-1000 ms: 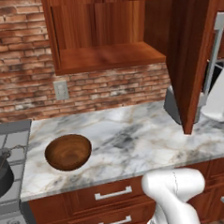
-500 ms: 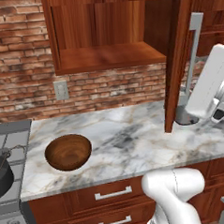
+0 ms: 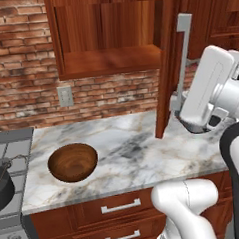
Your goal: Open the cabinet and move the ladle to the pot. Then close the cabinet.
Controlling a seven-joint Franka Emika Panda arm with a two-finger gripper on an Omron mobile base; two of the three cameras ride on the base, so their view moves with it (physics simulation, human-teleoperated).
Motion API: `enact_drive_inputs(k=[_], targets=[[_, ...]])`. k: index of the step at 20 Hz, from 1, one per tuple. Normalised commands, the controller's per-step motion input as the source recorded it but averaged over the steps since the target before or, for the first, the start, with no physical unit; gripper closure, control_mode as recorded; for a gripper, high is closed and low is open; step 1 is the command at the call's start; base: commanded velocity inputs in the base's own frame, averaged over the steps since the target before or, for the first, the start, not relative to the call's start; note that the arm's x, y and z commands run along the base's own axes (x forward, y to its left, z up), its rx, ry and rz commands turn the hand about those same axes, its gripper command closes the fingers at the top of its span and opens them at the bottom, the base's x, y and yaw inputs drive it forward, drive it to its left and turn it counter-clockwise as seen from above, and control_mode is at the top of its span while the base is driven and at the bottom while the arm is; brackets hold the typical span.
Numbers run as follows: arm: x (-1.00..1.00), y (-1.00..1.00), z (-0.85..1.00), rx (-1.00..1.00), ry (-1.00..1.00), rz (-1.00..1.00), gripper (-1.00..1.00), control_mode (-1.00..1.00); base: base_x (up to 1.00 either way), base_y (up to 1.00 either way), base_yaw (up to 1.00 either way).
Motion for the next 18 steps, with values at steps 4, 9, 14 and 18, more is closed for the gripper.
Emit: enact_drive_inputs(k=[4,9,14,18], targets=[[0.04,0.61,-0.20,0.00,0.00,0.00,-1.00,-1.00,0.00,0.00,0.00],[0.17,0.49,-0.61,0.00,0.00,0.00,-1.00,-1.00,0.00,0.00,0.00],[0.21,0.17,-0.66,0.03,0.00,0.00,-1.00,-1.00,0.00,0.00,0.00],[0.35,0.14,-0.58,0.04,0.00,0.00,-1.00,-1.00,0.00,0.00,0.00]])
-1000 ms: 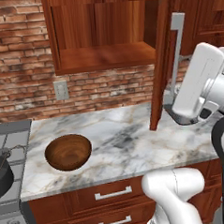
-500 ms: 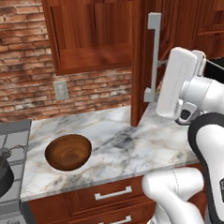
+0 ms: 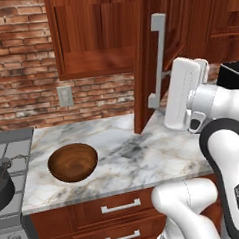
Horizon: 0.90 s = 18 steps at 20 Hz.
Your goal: Open the cabinet and move the ladle to the pot. Then close the cabinet.
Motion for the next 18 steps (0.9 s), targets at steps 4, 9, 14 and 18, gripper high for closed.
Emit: enact_drive_inputs(k=[4,9,14,18], targets=[[0.52,0.35,-0.31,0.03,0.00,0.00,-1.00,-1.00,0.00,0.00,0.00],[0.55,0.77,-0.30,0.00,0.00,0.00,-1.00,-1.00,0.00,0.00,0.00],[0.60,0.54,-0.22,0.01,0.00,0.00,-1.00,-1.00,0.00,0.00,0.00],[0.54,0.16,-0.11,0.01,0.00,0.00,-1.00,-1.00,0.00,0.00,0.00]])
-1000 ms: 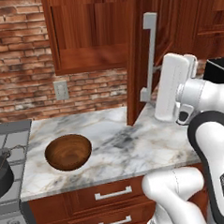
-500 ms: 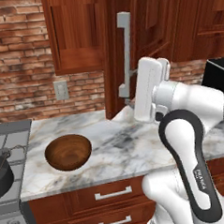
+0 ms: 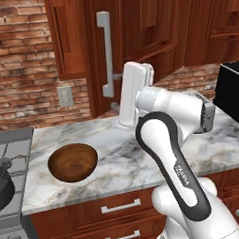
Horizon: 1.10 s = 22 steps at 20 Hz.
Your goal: Open the cabinet and move the ladle to the pot. Then close the cabinet.
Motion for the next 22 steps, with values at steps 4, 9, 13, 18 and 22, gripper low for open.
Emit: enact_drive_inputs(k=[4,9,13,18,22], targets=[[0.51,0.06,-0.16,0.01,0.00,0.00,-1.00,-1.00,0.00,0.00,0.00],[0.51,0.01,-0.21,0.02,0.00,0.00,-1.00,-1.00,0.00,0.00,0.00],[0.38,0.00,-0.31,0.02,0.01,0.00,-1.00,-1.00,0.00,0.00,0.00],[0.54,0.15,-0.36,0.00,0.01,-0.02,-1.00,-1.00,0.00,0.00,0.00],[0.63,0.18,-0.20,0.00,0.00,-0.04,-1.00,-1.00,0.00,0.00,0.00]])
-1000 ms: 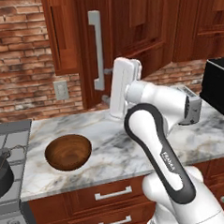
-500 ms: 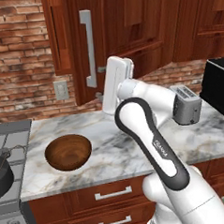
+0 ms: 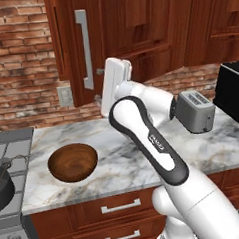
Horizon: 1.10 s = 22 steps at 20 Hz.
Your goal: Open the cabinet and move the ladle to the pot. Then close the cabinet.
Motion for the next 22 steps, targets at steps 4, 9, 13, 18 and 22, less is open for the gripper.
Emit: enact_drive_inputs(k=[4,9,13,18,22], targets=[[0.62,0.17,-0.12,0.00,0.00,-0.04,-1.00,-1.00,0.00,0.00,0.00],[0.59,0.14,-0.10,0.00,0.00,-0.04,-1.00,-1.00,0.00,0.00,0.00],[0.53,0.12,-0.06,0.00,0.00,-0.04,-1.00,-1.00,0.00,0.00,0.00],[0.42,0.03,-0.01,0.00,0.00,-0.04,-1.00,-1.00,0.00,0.00,0.00],[0.53,0.08,-0.06,0.00,0.01,-0.04,-1.00,-1.00,0.00,0.00,0.00]])
